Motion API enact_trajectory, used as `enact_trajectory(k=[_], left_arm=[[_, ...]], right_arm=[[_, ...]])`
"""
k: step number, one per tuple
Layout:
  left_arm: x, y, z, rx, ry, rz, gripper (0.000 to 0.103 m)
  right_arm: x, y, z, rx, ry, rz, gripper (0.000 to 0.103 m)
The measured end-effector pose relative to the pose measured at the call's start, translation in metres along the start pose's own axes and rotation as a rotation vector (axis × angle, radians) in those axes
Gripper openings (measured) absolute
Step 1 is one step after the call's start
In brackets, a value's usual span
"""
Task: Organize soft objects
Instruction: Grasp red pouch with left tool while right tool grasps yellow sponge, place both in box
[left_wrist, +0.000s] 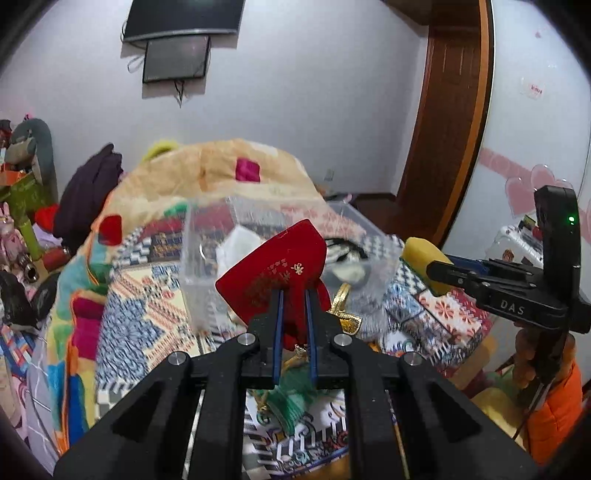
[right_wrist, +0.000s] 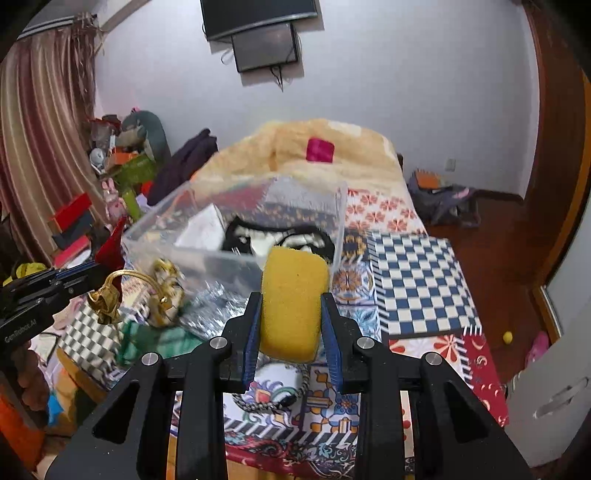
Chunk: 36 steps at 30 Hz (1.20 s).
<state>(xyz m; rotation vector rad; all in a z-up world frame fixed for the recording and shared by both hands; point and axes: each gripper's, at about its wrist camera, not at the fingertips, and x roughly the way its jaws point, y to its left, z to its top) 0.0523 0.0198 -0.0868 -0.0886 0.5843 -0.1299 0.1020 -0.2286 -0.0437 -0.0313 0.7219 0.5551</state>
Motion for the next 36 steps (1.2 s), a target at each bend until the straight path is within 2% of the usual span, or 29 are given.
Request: enact_trajectory(k=[11, 17, 25, 36], left_arm=[[0.004, 0.007, 0.051, -0.009, -0.090, 0.044, 0.010], [0.018, 0.013, 0.071, -0.011, -0.102, 0.071, 0.010], [0.055, 0.015, 0.078, -0.017, -0.040, 0.081, 0.010], [0.113, 0.013, 0.066, -0.004, 0.121, 0.086, 0.010]], right_arm=[[-0.003, 0.020, 0.044, -0.049, -0.108, 0.008, 0.028], [0.010, 0.026, 0.064, -0.031, -0.137, 0.029, 0.028], [0.044, 0.027, 0.071, -0.005, -0.080, 0.021, 0.028], [0.084, 0.023, 0.060, 0.000, 0.058, -0.004, 0.028]])
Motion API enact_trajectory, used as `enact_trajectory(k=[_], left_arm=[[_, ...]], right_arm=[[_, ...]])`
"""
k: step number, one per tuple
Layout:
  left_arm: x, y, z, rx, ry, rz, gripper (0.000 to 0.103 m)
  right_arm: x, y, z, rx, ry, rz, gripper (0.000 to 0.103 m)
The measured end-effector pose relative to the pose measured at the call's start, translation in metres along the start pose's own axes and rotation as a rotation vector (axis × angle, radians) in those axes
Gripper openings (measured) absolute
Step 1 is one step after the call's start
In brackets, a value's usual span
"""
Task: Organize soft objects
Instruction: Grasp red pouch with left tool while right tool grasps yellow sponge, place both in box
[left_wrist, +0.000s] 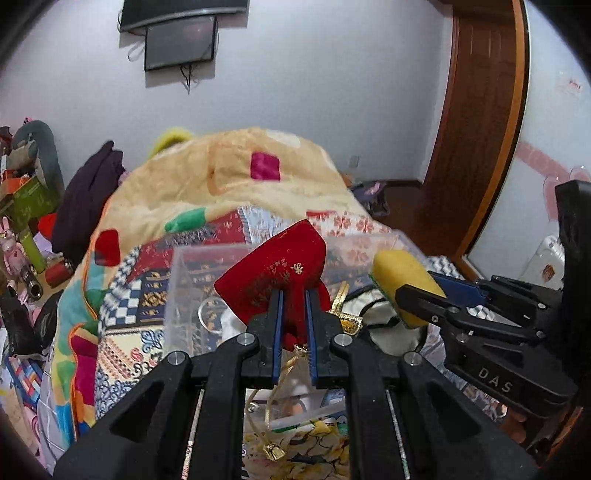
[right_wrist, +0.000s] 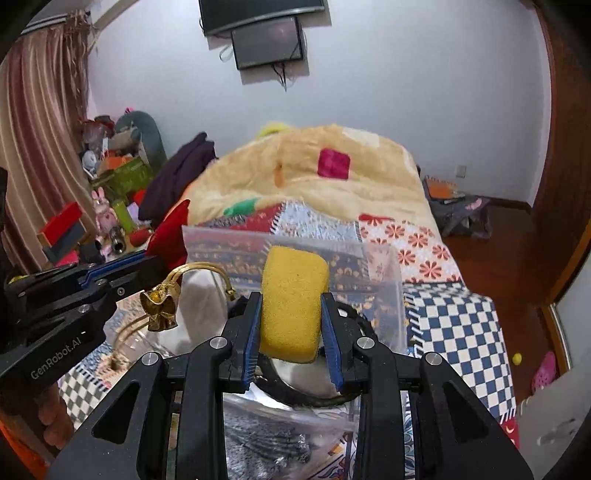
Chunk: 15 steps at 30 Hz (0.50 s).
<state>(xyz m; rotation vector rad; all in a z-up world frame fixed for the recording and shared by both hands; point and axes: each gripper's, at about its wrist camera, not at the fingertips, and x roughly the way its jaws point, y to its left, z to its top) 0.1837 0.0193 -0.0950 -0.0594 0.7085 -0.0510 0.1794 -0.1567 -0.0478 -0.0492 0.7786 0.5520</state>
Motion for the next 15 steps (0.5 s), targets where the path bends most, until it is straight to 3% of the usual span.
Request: enact_trajectory(k=[6, 12, 15], left_arm=[[0.019, 0.001, -0.006, -0.008, 0.073, -0.019, 0.010], [0.016, 0.003, -0.007, -0.014, 0.084, -0.038, 0.015], [0.006, 0.004, -0.007, -0.021, 0.058, -0.039, 0.028]], right_arm=[[0.011, -0.002, -0.005, -0.009, 0.049, -0.007, 0.029], [0.012, -0.007, -0.006, 0.001, 0.068, -0.023, 0.031], [0.008, -0.009, -0.006, 0.007, 0.057, -0.028, 0.044]])
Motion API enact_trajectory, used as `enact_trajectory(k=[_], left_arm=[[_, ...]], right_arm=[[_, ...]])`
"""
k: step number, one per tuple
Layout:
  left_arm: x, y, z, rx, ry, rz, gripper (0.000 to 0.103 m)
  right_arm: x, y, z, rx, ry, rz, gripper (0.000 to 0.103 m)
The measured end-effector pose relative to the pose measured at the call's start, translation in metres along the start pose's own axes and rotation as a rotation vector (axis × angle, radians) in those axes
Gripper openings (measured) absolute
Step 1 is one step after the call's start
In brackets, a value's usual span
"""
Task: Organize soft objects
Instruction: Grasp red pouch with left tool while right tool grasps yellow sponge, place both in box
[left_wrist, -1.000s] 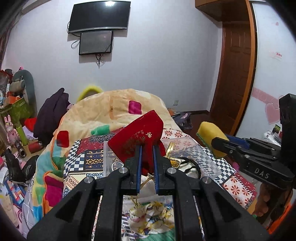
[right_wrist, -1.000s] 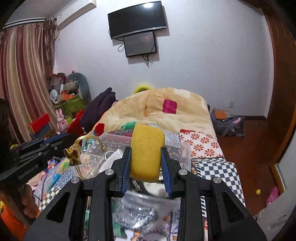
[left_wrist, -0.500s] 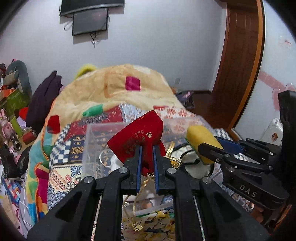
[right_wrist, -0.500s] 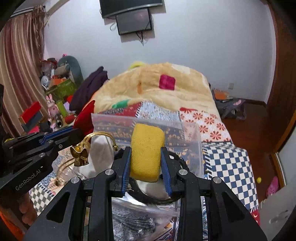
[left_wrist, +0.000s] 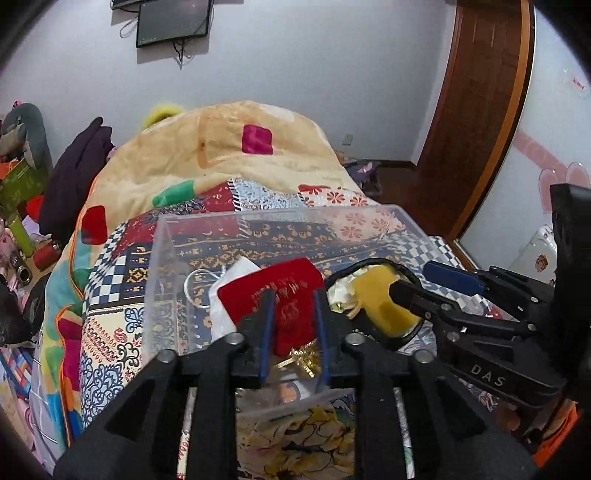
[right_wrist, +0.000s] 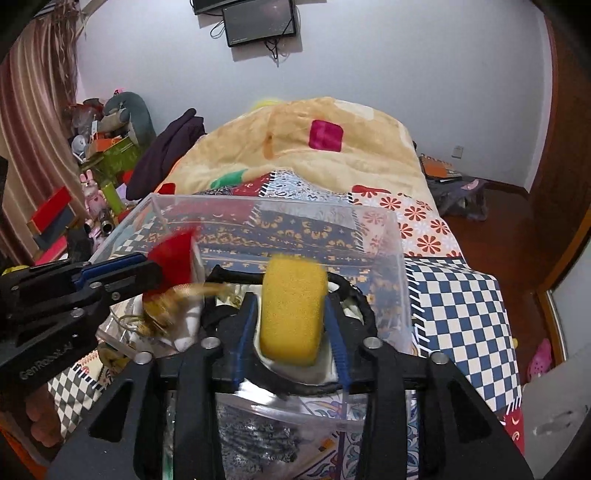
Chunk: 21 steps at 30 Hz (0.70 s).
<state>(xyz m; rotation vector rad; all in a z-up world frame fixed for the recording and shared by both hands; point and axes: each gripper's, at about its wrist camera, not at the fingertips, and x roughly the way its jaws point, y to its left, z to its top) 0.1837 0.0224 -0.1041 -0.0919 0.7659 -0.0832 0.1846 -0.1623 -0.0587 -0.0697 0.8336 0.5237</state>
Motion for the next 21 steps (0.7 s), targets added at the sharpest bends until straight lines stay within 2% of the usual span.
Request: enact_trajectory(k=[2, 6, 10, 13, 16, 21], left_arm=[[-0.008, 0.000, 0.000, 0.003, -0.022, 0.007, 0.034], [-0.027, -0.001, -0.002, 0.017, -0.065, 0.005, 0.039], [-0.048, 0.002, -0.005, 0.007, -0.110, -0.004, 0.052], [-0.063, 0.006, -0.010, -0.007, -0.133, -0.010, 0.062], [-0.071, 0.006, -0.018, 0.001, -0.143, -0.003, 0.068], [-0.069, 0.008, -0.040, 0.011, -0.122, 0.026, 0.069]], right_arm=[[-0.007, 0.000, 0.000, -0.003, -0.018, -0.003, 0.053], [-0.028, 0.001, 0.001, -0.017, -0.069, -0.013, 0.060], [-0.049, 0.002, 0.000, -0.016, -0.130, -0.016, 0.074], [-0.065, 0.004, -0.003, -0.019, -0.163, -0.012, 0.078], [-0.076, 0.007, -0.007, -0.023, -0.189, -0.010, 0.084], [-0.077, 0.013, -0.021, -0.040, -0.176, -0.003, 0.084]])
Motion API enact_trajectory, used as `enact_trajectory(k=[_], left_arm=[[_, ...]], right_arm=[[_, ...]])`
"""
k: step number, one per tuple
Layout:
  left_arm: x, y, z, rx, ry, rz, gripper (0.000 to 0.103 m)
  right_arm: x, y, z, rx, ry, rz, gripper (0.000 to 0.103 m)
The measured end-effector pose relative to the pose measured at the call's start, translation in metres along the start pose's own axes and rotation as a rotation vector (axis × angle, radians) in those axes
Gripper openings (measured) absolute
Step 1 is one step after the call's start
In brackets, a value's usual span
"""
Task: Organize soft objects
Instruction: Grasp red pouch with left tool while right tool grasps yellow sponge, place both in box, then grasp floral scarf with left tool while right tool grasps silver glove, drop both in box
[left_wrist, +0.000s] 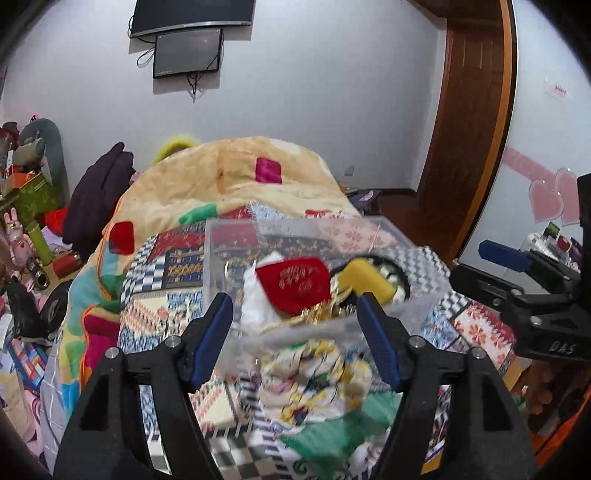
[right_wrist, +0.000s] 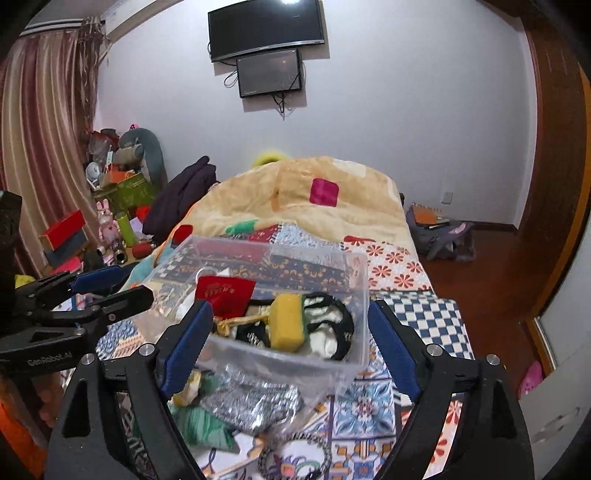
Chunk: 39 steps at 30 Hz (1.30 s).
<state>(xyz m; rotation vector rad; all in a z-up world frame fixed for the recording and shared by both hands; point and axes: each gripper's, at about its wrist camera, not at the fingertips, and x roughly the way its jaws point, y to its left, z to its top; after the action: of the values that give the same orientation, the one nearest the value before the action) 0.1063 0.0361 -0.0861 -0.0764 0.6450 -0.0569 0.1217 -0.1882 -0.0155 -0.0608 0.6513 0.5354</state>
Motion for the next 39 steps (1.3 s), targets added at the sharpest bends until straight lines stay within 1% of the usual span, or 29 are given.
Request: enact_trajectory(k=[4, 6, 9, 12, 14, 15, 16, 19, 20, 21, 22, 24, 26, 27, 28, 29, 30, 31, 32, 33, 34, 38, 39], left_arm=[[0.007, 0.002, -0.019, 0.003, 0.031, 0.018, 0.069], [0.013, 0.003, -0.028, 0.005, 0.058, 0.025, 0.069], [0.020, 0.007, -0.039, -0.007, 0.089, 0.036, 0.069], [0.029, 0.014, -0.049, -0.040, 0.124, 0.032, 0.069], [0.037, 0.019, -0.053, -0.064, 0.151, 0.033, 0.067], [0.039, 0.020, -0.054, -0.072, 0.165, 0.032, 0.062], [0.040, 0.020, -0.054, -0.076, 0.170, 0.023, 0.059], [0.041, 0.020, -0.054, -0.078, 0.174, 0.022, 0.058], [0.044, 0.019, -0.055, -0.076, 0.187, 0.023, 0.056], [0.046, 0.018, -0.056, -0.075, 0.202, 0.028, 0.052], [0.049, 0.017, -0.057, -0.075, 0.213, 0.026, 0.049], [0.052, 0.017, -0.058, -0.082, 0.231, 0.020, 0.047], [0.055, 0.017, -0.059, -0.090, 0.246, 0.017, 0.042], [0.057, 0.017, -0.059, -0.095, 0.258, 0.012, 0.037], [0.059, 0.017, -0.060, -0.101, 0.270, 0.009, 0.033], [0.059, 0.018, -0.059, -0.103, 0.265, 0.013, 0.032], [0.059, 0.018, -0.059, -0.108, 0.266, 0.009, 0.030], [0.059, 0.018, -0.059, -0.110, 0.265, 0.010, 0.024], [0.060, 0.018, -0.060, -0.111, 0.266, 0.008, 0.020], [0.060, 0.018, -0.060, -0.110, 0.266, 0.008, 0.014], [0.060, 0.019, -0.060, -0.109, 0.267, 0.005, 0.010], [0.051, 0.018, -0.062, -0.105, 0.237, 0.001, 0.007], [0.046, 0.017, -0.061, -0.099, 0.222, 0.003, 0.007]], right_arm=[[0.007, 0.004, -0.019, -0.011, 0.050, 0.002, 0.084], [0.013, 0.005, -0.027, -0.013, 0.078, 0.003, 0.084], [0.024, 0.003, -0.039, 0.006, 0.129, 0.024, 0.084], [0.034, 0.002, -0.046, 0.025, 0.168, 0.055, 0.084], [0.036, 0.002, -0.051, 0.027, 0.186, 0.067, 0.084], [0.040, 0.002, -0.053, 0.027, 0.196, 0.069, 0.084], [0.041, 0.003, -0.054, 0.026, 0.202, 0.070, 0.084], [0.048, 0.004, -0.058, 0.031, 0.232, 0.086, 0.083], [0.049, 0.005, -0.059, 0.030, 0.239, 0.089, 0.079], [0.051, 0.006, -0.060, 0.026, 0.248, 0.092, 0.077], [0.053, 0.007, -0.062, 0.021, 0.258, 0.096, 0.071], [0.055, 0.008, -0.063, 0.017, 0.262, 0.094, 0.069], [0.054, 0.010, -0.063, 0.013, 0.261, 0.094, 0.061], [0.054, 0.010, -0.063, 0.011, 0.262, 0.096, 0.058], [0.054, 0.010, -0.064, 0.009, 0.261, 0.099, 0.053], [0.054, 0.009, -0.065, 0.009, 0.262, 0.104, 0.048], [0.053, 0.009, -0.065, 0.009, 0.260, 0.107, 0.046], [0.053, 0.009, -0.065, 0.008, 0.259, 0.110, 0.042], [0.054, 0.009, -0.064, 0.007, 0.257, 0.110, 0.039], [0.053, 0.009, -0.064, 0.005, 0.253, 0.108, 0.037], [0.053, 0.010, -0.064, 0.003, 0.250, 0.107, 0.034], [0.047, 0.010, -0.062, -0.006, 0.228, 0.100, 0.023], [0.044, 0.009, -0.061, -0.006, 0.222, 0.106, 0.023]])
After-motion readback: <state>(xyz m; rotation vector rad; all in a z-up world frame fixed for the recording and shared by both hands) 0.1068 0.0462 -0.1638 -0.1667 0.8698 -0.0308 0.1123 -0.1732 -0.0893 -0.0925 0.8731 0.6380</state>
